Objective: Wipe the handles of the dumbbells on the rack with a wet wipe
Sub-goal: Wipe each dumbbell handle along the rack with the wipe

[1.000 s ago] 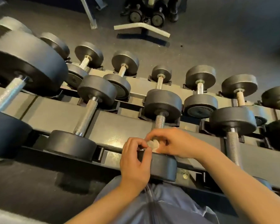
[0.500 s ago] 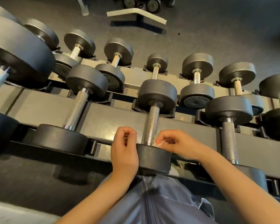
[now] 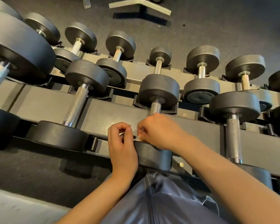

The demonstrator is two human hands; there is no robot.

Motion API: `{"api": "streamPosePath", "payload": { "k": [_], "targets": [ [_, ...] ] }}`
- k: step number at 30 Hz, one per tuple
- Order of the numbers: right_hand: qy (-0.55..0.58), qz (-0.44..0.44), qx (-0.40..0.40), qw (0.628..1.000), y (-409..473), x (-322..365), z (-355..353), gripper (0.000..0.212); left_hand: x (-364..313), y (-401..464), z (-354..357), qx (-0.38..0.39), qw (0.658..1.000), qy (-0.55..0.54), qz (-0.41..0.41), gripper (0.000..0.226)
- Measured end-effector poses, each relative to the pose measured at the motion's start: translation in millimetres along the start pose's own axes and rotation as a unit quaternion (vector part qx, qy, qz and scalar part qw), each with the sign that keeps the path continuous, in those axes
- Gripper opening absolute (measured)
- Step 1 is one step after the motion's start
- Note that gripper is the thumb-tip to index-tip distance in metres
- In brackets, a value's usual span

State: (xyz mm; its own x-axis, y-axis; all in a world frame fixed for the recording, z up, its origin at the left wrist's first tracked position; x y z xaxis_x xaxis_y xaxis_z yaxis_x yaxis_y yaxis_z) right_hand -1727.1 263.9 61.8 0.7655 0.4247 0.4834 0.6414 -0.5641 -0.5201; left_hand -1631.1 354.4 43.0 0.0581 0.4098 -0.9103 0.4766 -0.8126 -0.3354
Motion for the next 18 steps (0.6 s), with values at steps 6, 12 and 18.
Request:
{"api": "streamPosePath", "payload": {
  "k": [6,12,18],
  "targets": [
    [0.109,0.024,-0.009,0.994,-9.4,-11.9,4.8,0.010,1.5,-0.2,-1.4,0.022,1.000,0.008,-0.001,0.016],
    [0.239,0.115,-0.164,0.950,-13.4,-23.9,22.3,0.018,-4.9,-0.4,-1.1,0.015,0.999,0.032,0.011,0.023],
    [0.111,0.134,-0.302,0.937,26.6,-36.6,19.7,0.017,-4.3,-0.2,0.0,0.025,0.999,0.036,0.005,0.021]
  ]
}}
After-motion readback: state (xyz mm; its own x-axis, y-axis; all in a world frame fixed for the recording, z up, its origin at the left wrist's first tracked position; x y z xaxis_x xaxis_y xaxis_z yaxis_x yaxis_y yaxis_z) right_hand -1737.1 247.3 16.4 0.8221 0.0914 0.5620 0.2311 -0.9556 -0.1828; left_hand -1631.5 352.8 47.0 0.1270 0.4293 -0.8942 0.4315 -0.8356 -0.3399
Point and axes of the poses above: each hand's wrist, its own y-axis towards the middle knuckle, its own z-axis out of the palm, x = y × z, the point moved 1 cm from there along y, towards the middle knuckle, and after that the axes turned 5 degrees about x, right-handed, at the moved point
